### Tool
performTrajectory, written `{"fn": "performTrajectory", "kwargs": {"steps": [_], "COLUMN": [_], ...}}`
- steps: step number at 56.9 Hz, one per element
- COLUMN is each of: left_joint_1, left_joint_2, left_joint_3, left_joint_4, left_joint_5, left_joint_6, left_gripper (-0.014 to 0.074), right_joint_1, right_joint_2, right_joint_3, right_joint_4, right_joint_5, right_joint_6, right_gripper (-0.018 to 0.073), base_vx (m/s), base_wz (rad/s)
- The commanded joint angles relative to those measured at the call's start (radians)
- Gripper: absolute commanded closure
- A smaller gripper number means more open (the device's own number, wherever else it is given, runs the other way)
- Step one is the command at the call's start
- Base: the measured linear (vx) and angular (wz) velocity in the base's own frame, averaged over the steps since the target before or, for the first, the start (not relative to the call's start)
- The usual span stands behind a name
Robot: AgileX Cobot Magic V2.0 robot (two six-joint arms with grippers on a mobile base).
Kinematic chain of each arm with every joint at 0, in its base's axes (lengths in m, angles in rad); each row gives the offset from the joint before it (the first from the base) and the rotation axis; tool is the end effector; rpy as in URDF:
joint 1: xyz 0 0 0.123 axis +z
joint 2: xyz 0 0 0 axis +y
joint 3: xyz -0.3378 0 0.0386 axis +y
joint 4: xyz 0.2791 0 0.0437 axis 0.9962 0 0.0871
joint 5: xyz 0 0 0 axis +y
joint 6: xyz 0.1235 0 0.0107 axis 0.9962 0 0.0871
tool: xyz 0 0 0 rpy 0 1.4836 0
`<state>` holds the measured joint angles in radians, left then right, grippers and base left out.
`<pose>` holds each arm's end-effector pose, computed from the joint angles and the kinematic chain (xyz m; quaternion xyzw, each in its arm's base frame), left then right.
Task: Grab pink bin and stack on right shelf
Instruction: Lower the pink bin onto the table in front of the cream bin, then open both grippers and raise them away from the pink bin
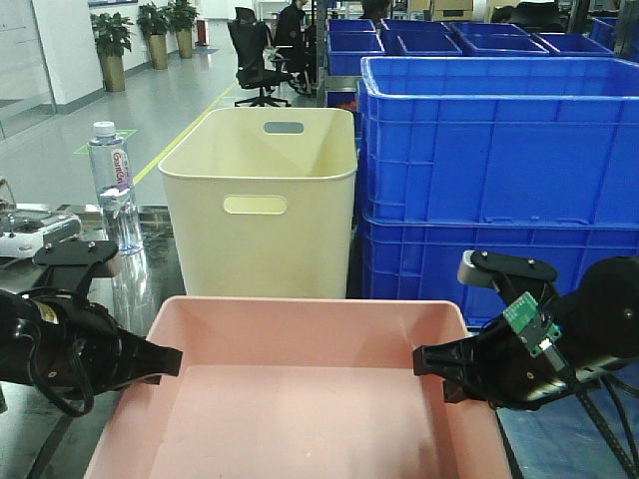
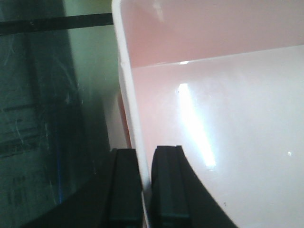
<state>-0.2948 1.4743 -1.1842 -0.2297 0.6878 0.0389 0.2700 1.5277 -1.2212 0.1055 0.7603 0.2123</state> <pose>0.3432 -0.1230 0.3306 0.0972 0.9334 -0.1396 0.3161 0.3565 0.1080 0.3171 -0.0016 0.9556 0.1140 0.2715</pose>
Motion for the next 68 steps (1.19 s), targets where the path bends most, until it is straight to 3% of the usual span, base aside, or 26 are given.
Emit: {"fn": "performTrajectory", "kwargs": {"steps": [1,14,18,24,33,46,51,68], "left_joint_1": [0.004,0.004,0.004,0.004,0.004,0.004,0.004,0.004], "left_joint_2": [-0.023,-0.027,-0.032,-0.064,-0.165,-0.381,-0.449,-0.503], "left_joint_3": [-0.026,-0.026,-0.030,-0.029,-0.025,0.131,0.193,0.243], "left_joint_4": [0.043,0.044,0.044,0.044,0.045,0.044,0.042,0.042], "left_joint_5": [-0.056,-0.121,-0.125,-0.149,-0.202,-0.444,-0.505,-0.501], "left_joint_6": [0.011,0.013,0.012,0.014,0.049,0.066,0.066,0.064], "left_gripper": [0.0354,0.0105,0.0059,0.0059,0.0153,0.0493,0.0607,0.0605], "right_joint_1": [-0.010,-0.010,-0.010,-0.010,-0.010,-0.010,-0.010,-0.010], "right_joint_2": [-0.036,-0.049,-0.059,-0.097,-0.202,-0.333,-0.355,-0.356], "right_joint_3": [-0.031,-0.031,-0.031,-0.031,-0.029,0.043,0.054,0.054], "right_joint_4": [-0.001,-0.003,-0.008,-0.040,-0.093,-0.153,-0.152,-0.151], "right_joint_5": [-0.084,-0.148,-0.172,-0.183,-0.196,-0.294,-0.287,-0.271], "right_joint_6": [-0.024,-0.021,-0.024,-0.026,-0.026,-0.026,-0.025,-0.024], "right_gripper": [0.0362,0.0143,0.0118,0.0137,0.0280,0.0575,0.0573,0.0572], "base_vx": [0.00,0.00,0.00,0.00,0.00,0.00,0.00,0.00], "base_wz": [0.00,0.00,0.00,0.00,0.00,0.00,0.00,0.00]}}
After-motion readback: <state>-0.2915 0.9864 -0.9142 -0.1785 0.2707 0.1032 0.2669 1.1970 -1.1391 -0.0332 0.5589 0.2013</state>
